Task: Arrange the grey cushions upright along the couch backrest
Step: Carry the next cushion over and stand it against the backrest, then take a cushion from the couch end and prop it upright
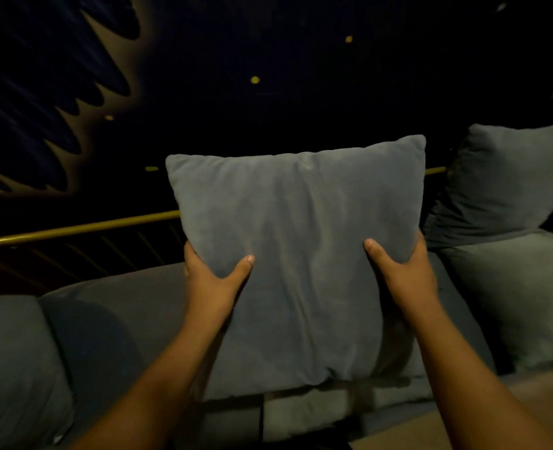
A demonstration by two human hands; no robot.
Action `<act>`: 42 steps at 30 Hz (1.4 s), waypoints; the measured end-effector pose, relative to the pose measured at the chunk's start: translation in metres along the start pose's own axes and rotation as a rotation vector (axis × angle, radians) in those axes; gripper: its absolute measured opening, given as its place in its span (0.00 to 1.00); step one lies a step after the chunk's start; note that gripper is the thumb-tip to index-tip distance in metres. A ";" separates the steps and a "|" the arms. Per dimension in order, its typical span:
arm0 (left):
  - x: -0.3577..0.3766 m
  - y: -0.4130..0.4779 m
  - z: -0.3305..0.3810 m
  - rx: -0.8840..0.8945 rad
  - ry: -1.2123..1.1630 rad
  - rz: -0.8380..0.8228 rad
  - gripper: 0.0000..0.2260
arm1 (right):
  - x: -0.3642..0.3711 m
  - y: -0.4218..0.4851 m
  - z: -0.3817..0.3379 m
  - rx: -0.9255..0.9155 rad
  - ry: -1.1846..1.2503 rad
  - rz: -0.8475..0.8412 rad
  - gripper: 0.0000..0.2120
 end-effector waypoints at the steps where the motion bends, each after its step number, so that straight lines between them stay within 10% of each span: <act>1: 0.016 0.001 0.001 -0.008 0.025 -0.041 0.43 | -0.009 0.009 0.006 0.017 -0.025 0.020 0.47; 8: 0.087 0.002 -0.013 -0.144 0.230 -0.167 0.56 | -0.009 0.051 0.053 0.149 -0.140 0.026 0.58; 18: 0.048 0.008 -0.010 0.102 0.304 -0.138 0.40 | 0.070 0.002 0.010 -0.330 -0.275 -0.142 0.29; 25: -0.070 0.018 -0.056 0.146 0.337 -0.096 0.27 | 0.205 -0.082 -0.008 -0.342 -0.162 -0.582 0.21; 42: -0.434 0.068 -0.336 -0.588 0.796 0.205 0.34 | 0.560 -0.301 0.050 0.028 -0.427 -1.127 0.19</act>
Point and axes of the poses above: each hand's wrist, its own y-axis towards the middle knuckle, its own x-axis out of the palm, z = x × y, the point moved 4 cm from there along y, towards the middle knuckle, and after that the axes turned 14 degrees about y, right-handed, at the moved point
